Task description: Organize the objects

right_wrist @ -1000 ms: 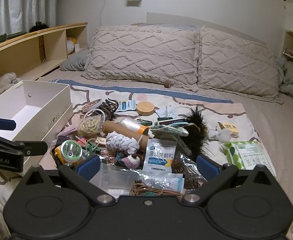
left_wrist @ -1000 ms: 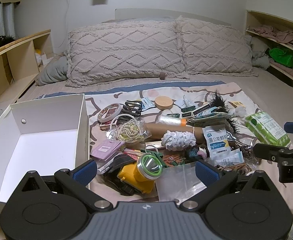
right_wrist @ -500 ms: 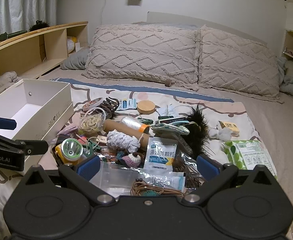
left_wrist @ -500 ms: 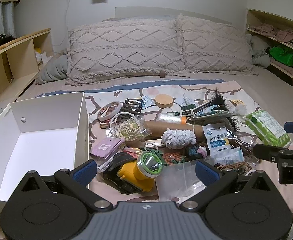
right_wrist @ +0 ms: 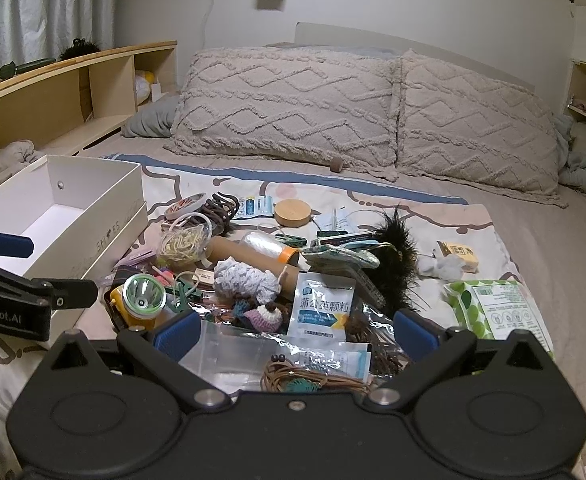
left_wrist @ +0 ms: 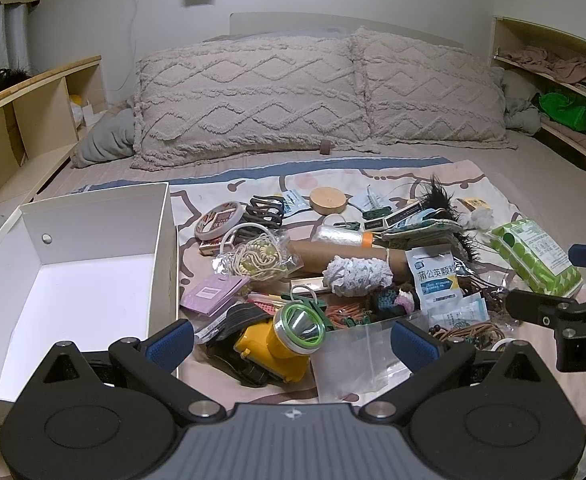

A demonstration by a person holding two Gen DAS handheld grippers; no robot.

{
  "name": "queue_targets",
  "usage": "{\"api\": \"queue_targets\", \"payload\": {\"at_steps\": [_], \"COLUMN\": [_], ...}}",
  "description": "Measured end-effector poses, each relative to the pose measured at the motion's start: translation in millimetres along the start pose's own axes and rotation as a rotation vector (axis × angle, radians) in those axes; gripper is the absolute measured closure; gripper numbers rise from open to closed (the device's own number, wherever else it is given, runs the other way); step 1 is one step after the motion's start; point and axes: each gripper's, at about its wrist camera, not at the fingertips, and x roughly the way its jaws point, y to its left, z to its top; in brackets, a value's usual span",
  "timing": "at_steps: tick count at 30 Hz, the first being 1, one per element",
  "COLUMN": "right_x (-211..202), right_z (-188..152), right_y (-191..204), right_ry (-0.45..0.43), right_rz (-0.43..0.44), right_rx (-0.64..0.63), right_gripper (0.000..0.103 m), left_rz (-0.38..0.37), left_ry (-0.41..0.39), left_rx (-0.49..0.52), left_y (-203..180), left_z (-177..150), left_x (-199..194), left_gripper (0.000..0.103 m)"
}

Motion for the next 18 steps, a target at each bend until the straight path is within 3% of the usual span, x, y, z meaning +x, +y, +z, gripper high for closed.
{"api": "queue_targets", "payload": {"at_steps": [18], "right_x": [0.9], "right_z": [-3.4], "right_y": [-0.5], "right_ry": [0.009], "right_rz": [-0.010], "right_rx": [0.017], "right_gripper": [0.000], "left_rz": [0.006], "left_ry": [0.020], "left_rx": [-0.001], "left_y": [2.1], "left_z": [-1.8], "left_x": [4.4], "left_gripper": [0.000]}}
